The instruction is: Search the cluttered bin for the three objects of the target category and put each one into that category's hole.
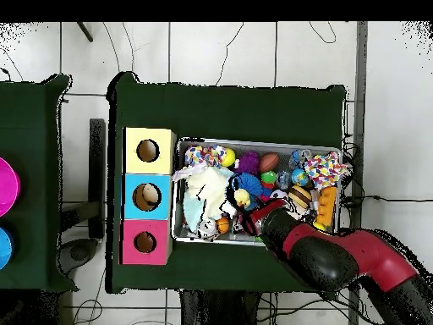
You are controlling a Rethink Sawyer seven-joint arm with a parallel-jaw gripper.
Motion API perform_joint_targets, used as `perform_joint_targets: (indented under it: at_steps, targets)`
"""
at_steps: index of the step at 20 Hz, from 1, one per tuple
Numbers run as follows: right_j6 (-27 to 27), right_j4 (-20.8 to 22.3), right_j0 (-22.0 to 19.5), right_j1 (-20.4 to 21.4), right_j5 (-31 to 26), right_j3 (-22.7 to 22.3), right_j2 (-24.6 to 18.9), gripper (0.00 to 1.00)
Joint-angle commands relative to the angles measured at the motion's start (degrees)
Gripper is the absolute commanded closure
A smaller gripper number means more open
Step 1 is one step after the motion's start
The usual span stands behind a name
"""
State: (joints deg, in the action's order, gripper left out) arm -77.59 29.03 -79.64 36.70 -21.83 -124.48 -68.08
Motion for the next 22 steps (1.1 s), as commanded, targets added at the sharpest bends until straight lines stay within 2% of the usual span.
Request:
perform_joint_targets:
  at_steps: [1,14,17,20,22]
  targets:
    - [-2.0,2.9,1.1,1.7,1.8,5.1,3.4,0.00]
    - [-3.3,4.8,2.5,3.0,3.9,4.9,5.5,0.00]
    - [-3.9,5.8,2.9,3.7,6.2,5.0,6.1,0.00]
    - [-6.5,7.4,5.3,5.8,10.0,5.2,9.2,0.00]
    - [-10.0,9.2,8.9,7.4,14.2,5.6,14.5,0.00]
